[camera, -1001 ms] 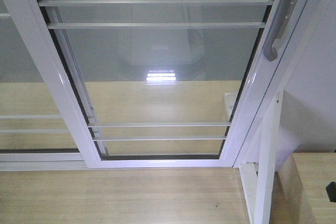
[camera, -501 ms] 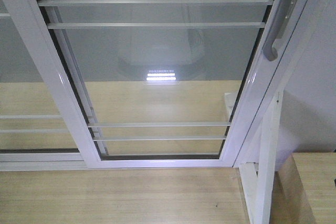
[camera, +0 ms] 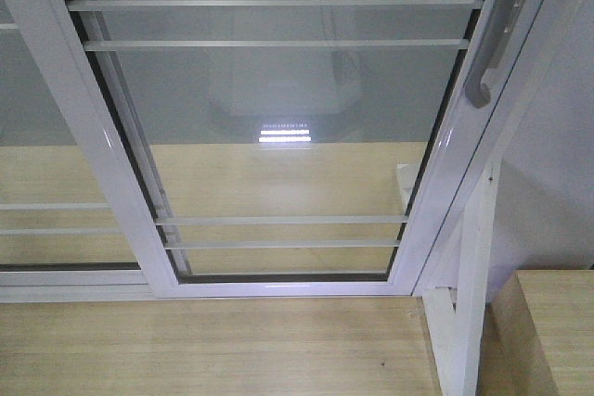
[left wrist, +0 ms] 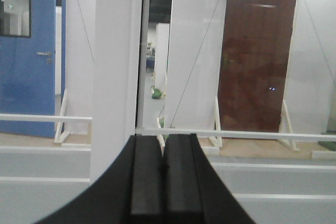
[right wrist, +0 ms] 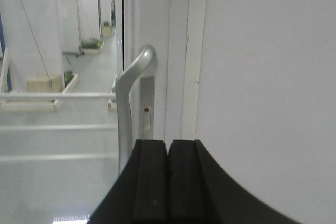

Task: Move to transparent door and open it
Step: 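Reach the right gripper to the silver handle and grip it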

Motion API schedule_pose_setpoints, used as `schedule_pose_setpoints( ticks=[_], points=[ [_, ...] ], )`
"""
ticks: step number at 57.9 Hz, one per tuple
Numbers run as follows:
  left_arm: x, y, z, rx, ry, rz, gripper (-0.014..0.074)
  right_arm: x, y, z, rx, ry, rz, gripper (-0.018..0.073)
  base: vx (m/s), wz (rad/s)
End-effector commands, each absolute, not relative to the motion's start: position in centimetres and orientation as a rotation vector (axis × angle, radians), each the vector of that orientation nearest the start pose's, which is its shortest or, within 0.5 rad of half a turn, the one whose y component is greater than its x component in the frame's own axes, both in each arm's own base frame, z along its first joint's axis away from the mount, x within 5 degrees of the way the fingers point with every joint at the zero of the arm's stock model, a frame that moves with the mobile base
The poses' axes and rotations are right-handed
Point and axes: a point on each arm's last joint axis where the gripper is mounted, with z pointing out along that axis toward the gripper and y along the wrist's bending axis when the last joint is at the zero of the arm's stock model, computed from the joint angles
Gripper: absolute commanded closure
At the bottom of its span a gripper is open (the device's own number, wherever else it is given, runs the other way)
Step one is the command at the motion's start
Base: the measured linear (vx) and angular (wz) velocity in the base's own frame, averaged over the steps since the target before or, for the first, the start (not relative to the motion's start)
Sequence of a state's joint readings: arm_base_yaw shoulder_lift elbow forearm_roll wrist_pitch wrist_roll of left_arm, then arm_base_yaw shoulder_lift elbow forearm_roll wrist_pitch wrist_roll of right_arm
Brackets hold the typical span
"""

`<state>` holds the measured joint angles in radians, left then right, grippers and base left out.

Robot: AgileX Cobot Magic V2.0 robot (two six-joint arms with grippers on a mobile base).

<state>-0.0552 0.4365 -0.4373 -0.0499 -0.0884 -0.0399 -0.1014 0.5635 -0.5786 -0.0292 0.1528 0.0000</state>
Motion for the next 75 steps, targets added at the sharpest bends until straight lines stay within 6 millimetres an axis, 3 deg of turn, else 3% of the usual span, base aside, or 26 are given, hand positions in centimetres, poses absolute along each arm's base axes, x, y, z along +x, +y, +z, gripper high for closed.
schedule_pose_setpoints(
  ticks=[1,12,22,38,45,61,75],
  points=[
    [12.0,-0.5,35.3,-0.036,1.338,-0.116,0.0600,14.6,-1.5,35.5,0.050,1.612,-0.117,0.0565,0.00,0.00],
    [16.1,-0.7,32.8,-0.067,1.501,-0.136,0.0585,18.2,-1.9,33.0,0.079,1.753,-0.088,0.0560,0.00,0.00],
    [17.7,-0.8,31.4,-0.123,1.585,-0.183,0.0521,19.1,-2.0,32.2,0.083,1.795,-0.084,0.0478,0.00,0.00],
    [18.3,-1.0,30.7,0.002,1.629,-0.080,0.0218,19.1,-2.0,32.2,0.068,1.797,-0.096,0.0190,0.00,0.00],
    [18.3,-1.0,31.0,0.002,1.601,-0.078,0.0136,19.6,-2.0,31.8,0.126,1.811,-0.048,0.0109,0.00,0.00],
    [18.3,-1.0,31.1,0.002,1.594,-0.079,0.0125,22.8,0.1,30.8,-0.062,1.735,-0.045,0.0101,0.00,0.00],
    [18.3,-1.0,30.9,0.003,1.614,-0.078,0.0125,27.8,0.9,29.7,-0.104,1.742,-0.042,0.0101,0.00,0.00]
  ],
)
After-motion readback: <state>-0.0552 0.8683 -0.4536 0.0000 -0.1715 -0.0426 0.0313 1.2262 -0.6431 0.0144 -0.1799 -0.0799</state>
